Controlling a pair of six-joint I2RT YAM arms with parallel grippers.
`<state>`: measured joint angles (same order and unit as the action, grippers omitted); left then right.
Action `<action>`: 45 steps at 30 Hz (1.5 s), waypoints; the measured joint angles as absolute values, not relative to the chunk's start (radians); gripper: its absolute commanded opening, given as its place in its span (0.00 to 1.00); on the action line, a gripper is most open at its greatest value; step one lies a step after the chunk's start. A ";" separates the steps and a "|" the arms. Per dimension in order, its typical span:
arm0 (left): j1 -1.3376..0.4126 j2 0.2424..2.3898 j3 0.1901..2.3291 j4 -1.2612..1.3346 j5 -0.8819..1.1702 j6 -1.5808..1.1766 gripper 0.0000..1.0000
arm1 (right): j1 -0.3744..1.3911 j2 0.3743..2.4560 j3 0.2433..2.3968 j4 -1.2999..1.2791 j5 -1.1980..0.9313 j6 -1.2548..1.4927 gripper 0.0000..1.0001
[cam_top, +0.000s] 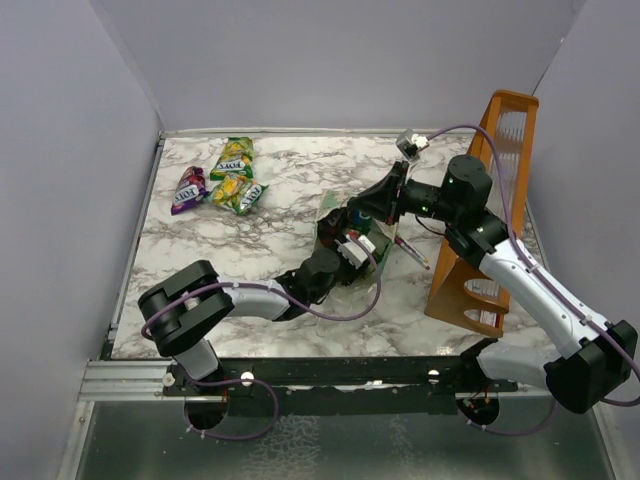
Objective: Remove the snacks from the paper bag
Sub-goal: Take out the snack from the paper bag, then place the snack at the center of the board.
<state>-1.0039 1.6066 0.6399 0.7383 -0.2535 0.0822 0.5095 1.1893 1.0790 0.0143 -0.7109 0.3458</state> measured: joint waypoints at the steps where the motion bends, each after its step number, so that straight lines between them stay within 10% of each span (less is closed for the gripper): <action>1: -1.006 1.619 0.646 0.737 -0.263 0.089 0.33 | 0.509 1.187 1.079 0.014 -0.711 0.346 0.01; 8: -1.010 1.566 0.646 0.693 -0.270 0.105 0.00 | 0.509 1.175 1.079 0.006 -0.704 0.342 0.01; 45: -1.010 0.443 0.771 -0.060 -0.123 0.160 0.00 | 0.509 1.176 1.076 0.001 -0.644 0.308 0.01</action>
